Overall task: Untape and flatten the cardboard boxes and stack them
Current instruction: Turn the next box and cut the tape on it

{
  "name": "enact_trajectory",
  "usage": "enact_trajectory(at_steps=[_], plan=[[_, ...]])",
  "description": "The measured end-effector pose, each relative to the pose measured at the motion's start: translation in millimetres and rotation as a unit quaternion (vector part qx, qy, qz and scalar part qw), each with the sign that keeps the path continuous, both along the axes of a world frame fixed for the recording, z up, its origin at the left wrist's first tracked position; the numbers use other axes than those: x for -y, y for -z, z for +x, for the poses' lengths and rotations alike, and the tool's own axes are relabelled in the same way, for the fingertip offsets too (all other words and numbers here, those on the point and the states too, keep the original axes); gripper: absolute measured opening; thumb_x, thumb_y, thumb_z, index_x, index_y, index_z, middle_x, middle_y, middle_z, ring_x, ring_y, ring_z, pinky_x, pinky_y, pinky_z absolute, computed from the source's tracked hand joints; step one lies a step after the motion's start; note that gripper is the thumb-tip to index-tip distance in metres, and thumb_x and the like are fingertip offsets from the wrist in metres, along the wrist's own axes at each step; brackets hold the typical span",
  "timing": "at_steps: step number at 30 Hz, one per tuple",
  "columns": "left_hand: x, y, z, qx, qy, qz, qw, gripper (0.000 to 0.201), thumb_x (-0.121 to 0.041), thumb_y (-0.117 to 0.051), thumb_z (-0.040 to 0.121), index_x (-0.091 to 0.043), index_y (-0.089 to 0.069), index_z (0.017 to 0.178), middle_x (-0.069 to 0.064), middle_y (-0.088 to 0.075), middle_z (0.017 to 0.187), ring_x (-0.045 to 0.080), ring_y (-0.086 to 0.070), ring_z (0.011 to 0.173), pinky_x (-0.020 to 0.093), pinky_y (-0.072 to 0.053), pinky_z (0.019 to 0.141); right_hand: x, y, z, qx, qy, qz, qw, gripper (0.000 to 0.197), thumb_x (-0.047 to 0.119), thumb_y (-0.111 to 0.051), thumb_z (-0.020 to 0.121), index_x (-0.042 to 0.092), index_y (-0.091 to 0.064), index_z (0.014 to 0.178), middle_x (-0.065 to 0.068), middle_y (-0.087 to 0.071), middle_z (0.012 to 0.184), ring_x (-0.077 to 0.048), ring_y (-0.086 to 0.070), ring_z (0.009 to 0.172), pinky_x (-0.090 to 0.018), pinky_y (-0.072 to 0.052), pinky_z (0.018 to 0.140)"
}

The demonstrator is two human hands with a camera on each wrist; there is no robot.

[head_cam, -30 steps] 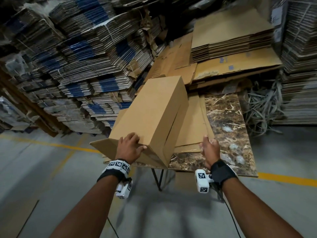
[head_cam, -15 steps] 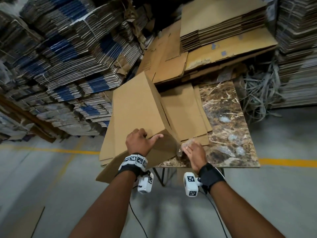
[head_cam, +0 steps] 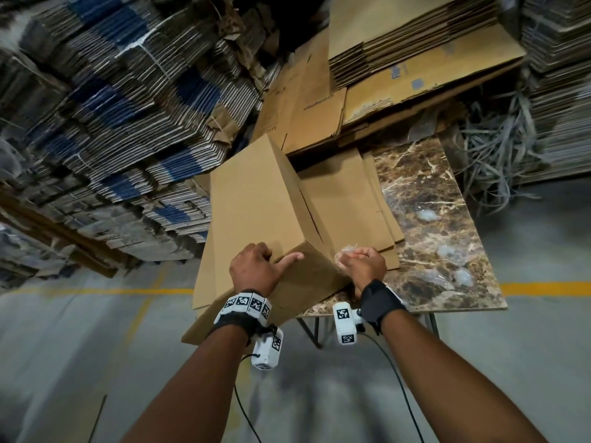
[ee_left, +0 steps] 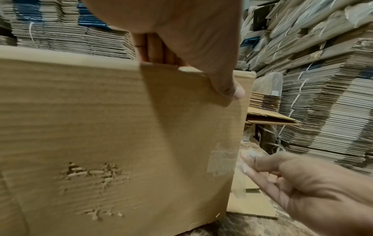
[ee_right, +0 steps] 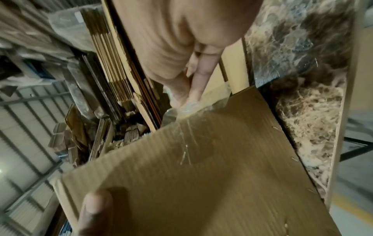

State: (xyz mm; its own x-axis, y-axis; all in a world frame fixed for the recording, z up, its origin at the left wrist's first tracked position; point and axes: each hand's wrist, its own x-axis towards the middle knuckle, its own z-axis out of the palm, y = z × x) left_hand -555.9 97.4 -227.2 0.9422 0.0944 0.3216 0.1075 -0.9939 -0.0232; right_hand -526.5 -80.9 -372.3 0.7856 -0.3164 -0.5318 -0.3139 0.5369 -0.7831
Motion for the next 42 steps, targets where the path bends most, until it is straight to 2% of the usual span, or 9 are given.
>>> enact_trajectory(at_steps=[7,9,15,20,24,29,35,38,42], plan=[[-2.7,-4.1,5.1,-0.006,-0.006,-0.010,1.000,0.082,-0.104,-0.047,0.056,-0.024,-0.061,0.068,-0.009,-0.060,0.069,0.013,-0.055,0.065,0.026,-0.036,0.063,-2.3,18.5,7.8,-0.096,-0.070,-0.072,0.990,0.102,0.048,-0.103,0.037,0.010,-0.051,0.116,-0.007,-0.061,0.109,-0.027,-0.062,0.096,-0.037,-0.059,0.081],[-3.2,-3.6,6.6,-0.003,-0.004,-0.017,1.000,0.081,-0.103,-0.048,0.055,-0.024,-0.060,0.068,-0.009,-0.059,0.069,0.012,-0.055,0.064,0.026,-0.036,0.062,-0.8,21.9,10.4,-0.092,-0.117,-0.080,0.986,0.101,0.063,-0.097,0.033,0.014,-0.054,0.109,-0.006,-0.064,0.107,-0.025,-0.064,0.094,-0.035,-0.058,0.078],[-3.2,-1.4,5.8,0.008,0.000,-0.025,1.000,0.078,-0.101,-0.052,0.056,-0.024,-0.059,0.066,-0.010,-0.057,0.066,0.012,-0.055,0.062,0.026,-0.034,0.060,-11.1,0.0,14.2,-0.099,-0.236,-0.249,0.934,0.066,0.088,-0.043,0.072,0.027,-0.066,0.087,-0.010,-0.052,0.116,-0.036,-0.045,0.115,-0.052,-0.045,0.100],[-3.3,0.9,5.7,0.014,0.001,-0.037,0.999,0.077,-0.102,-0.052,0.055,-0.025,-0.057,0.065,-0.011,-0.056,0.065,0.013,-0.054,0.062,0.026,-0.035,0.060,-13.4,-19.1,21.8,-0.071,-0.244,-0.258,0.932,0.072,0.090,-0.039,0.075,0.025,-0.062,0.093,-0.011,-0.061,0.114,-0.034,-0.054,0.108,-0.045,-0.049,0.094],[-4.4,2.7,6.0,0.018,-0.003,-0.040,0.999,0.081,-0.101,-0.052,0.054,-0.022,-0.064,0.070,-0.009,-0.063,0.069,0.013,-0.056,0.064,0.025,-0.038,0.062,-14.4,-30.0,23.0,-0.046,-0.214,-0.247,0.944,0.067,0.078,-0.067,0.071,0.018,-0.060,0.101,-0.003,-0.066,0.101,-0.028,-0.063,0.094,-0.040,-0.055,0.085],[-4.5,4.3,6.3,0.029,-0.002,-0.042,0.999,0.083,-0.101,-0.053,0.053,-0.021,-0.067,0.070,-0.007,-0.065,0.070,0.016,-0.062,0.066,0.025,-0.038,0.062,-7.2,-28.9,19.1,0.001,-0.141,-0.269,0.953,0.027,0.027,-0.081,0.079,0.020,-0.056,0.085,0.000,-0.069,0.090,-0.027,-0.068,0.084,-0.029,-0.055,0.071],[-2.6,3.8,6.3,0.026,-0.003,-0.039,0.999,0.081,-0.100,-0.054,0.054,-0.021,-0.066,0.069,-0.008,-0.066,0.071,0.016,-0.062,0.067,0.025,-0.036,0.061,-1.3,-15.2,-5.4,-0.007,-0.049,-0.096,0.994,0.057,0.006,-0.079,0.085,0.022,-0.045,0.128,-0.001,-0.058,0.097,-0.025,-0.068,0.085,-0.040,-0.064,0.068],[-2.3,1.6,6.8,0.017,-0.012,-0.038,0.999,0.083,-0.098,-0.055,0.055,-0.020,-0.071,0.077,-0.006,-0.069,0.078,0.017,-0.066,0.073,0.025,-0.037,0.065,-3.5,-7.5,-12.8,-0.001,-0.043,-0.071,0.997,0.027,0.000,-0.080,0.084,0.014,-0.068,0.104,-0.010,-0.071,0.099,-0.025,-0.073,0.078,-0.034,-0.063,0.056],[-2.1,-4.3,9.2,-0.003,-0.018,-0.035,0.999,0.085,-0.099,-0.054,0.055,-0.020,-0.071,0.078,-0.006,-0.069,0.077,0.016,-0.062,0.071,0.026,-0.037,0.064,-1.7,-0.9,-15.8,0.001,-0.049,-0.112,0.993,0.019,0.003,-0.080,0.083,0.017,-0.076,0.094,-0.005,-0.076,0.089,-0.024,-0.075,0.077,-0.042,-0.065,0.067]])
